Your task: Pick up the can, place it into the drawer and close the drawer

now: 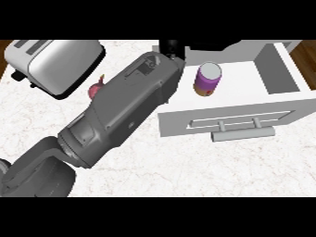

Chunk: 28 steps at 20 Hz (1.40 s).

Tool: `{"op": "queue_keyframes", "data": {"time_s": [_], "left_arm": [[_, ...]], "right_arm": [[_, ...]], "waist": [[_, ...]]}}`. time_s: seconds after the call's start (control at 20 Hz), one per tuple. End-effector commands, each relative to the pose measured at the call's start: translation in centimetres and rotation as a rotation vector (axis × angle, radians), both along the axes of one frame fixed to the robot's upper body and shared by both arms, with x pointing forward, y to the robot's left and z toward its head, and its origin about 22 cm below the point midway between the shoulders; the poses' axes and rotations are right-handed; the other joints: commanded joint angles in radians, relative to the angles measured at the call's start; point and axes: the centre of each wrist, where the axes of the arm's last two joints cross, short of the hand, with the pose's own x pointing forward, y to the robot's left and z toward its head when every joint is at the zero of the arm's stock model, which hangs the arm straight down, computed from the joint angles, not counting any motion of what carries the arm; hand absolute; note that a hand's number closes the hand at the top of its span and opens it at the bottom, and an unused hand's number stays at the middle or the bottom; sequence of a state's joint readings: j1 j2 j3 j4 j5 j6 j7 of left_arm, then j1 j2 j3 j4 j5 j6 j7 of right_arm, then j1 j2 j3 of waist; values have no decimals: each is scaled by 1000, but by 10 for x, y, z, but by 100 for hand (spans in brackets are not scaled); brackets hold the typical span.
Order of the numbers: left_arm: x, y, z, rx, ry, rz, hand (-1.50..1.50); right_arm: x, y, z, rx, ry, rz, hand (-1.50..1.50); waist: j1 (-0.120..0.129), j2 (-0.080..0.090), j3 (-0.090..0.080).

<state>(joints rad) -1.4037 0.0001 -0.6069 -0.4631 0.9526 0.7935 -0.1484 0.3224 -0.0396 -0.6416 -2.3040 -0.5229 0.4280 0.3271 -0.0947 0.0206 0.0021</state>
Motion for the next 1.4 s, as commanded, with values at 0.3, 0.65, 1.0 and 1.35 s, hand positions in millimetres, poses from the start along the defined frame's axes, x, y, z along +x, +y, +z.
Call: {"op": "queue_keyframes", "data": {"time_s": [0.3, 0.65, 1.0, 1.35], "left_arm": [[-2, -2, 2, -51, -43, -9, -150], [-1, -5, 13, -75, -113, -5, -150], [1, -5, 17, -79, -100, -22, -150], [-11, -10, 7, -106, -70, -14, -150]], "right_arm": [[0, 10, 42, -353, -141, -13, -150], [23, 29, 47, -490, -228, 58, -150], [59, 51, 44, -647, -212, 51, -150], [111, 94, 33, -810, -226, 25, -150]], "waist": [[13, 0, -1], [36, 3, -1], [81, -7, -1], [92, -11, -2]]}}
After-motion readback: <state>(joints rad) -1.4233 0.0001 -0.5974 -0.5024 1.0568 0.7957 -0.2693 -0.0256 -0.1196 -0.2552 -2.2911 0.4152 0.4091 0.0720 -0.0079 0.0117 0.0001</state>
